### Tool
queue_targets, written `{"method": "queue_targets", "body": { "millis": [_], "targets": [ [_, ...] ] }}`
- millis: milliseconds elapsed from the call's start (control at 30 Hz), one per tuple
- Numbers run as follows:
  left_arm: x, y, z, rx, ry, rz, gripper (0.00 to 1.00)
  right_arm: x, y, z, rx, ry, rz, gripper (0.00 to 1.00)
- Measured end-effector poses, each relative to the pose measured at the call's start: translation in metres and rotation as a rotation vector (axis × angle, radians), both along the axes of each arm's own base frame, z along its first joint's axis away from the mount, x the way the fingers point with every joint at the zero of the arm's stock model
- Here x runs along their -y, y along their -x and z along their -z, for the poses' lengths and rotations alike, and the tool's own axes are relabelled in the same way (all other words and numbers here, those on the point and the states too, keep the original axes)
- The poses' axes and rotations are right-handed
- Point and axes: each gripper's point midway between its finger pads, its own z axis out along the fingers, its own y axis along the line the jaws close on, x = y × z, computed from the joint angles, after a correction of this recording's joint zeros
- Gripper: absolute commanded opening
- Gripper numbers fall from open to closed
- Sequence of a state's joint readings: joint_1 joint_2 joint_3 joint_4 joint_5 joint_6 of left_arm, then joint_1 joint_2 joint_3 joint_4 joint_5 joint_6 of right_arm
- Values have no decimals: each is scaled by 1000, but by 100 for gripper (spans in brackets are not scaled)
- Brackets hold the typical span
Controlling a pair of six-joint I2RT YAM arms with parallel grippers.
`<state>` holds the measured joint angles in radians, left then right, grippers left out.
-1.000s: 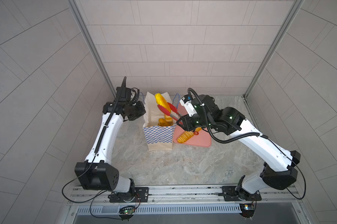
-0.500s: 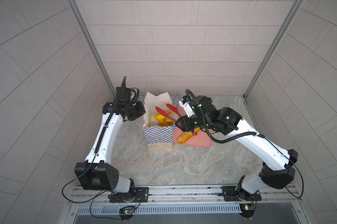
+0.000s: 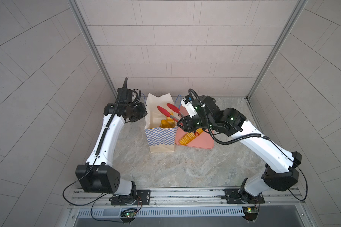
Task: Pack bread into a paper bag
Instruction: Place the bread in the paper bag, then rotate the bread on the tray.
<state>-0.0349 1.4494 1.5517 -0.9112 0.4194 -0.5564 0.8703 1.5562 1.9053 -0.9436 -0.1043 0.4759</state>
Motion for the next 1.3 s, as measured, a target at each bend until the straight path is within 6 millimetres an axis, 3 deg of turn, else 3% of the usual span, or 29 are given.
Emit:
{"method": "queue_targets", "body": {
  "millis": [200,467,733,1033,1167,1300],
  "targets": [
    [0,0,0,0,0,0,0,3,-2,-29,50,-36,10,54],
    [0,0,0,0,0,0,0,21,-7,-64,150,-33,69,51],
    [0,0,0,0,1,0,0,55,-24,-63,183,30,183,51],
    [0,0,0,0,1,0,0,122,-30,-64,184,33,360,51],
    [0,0,0,0,1,1,0,143,-30,-54,155,31,423,51],
    [0,0,0,0,1,1,0,166,-33,-31,89,35,501,50]
  ]
}}
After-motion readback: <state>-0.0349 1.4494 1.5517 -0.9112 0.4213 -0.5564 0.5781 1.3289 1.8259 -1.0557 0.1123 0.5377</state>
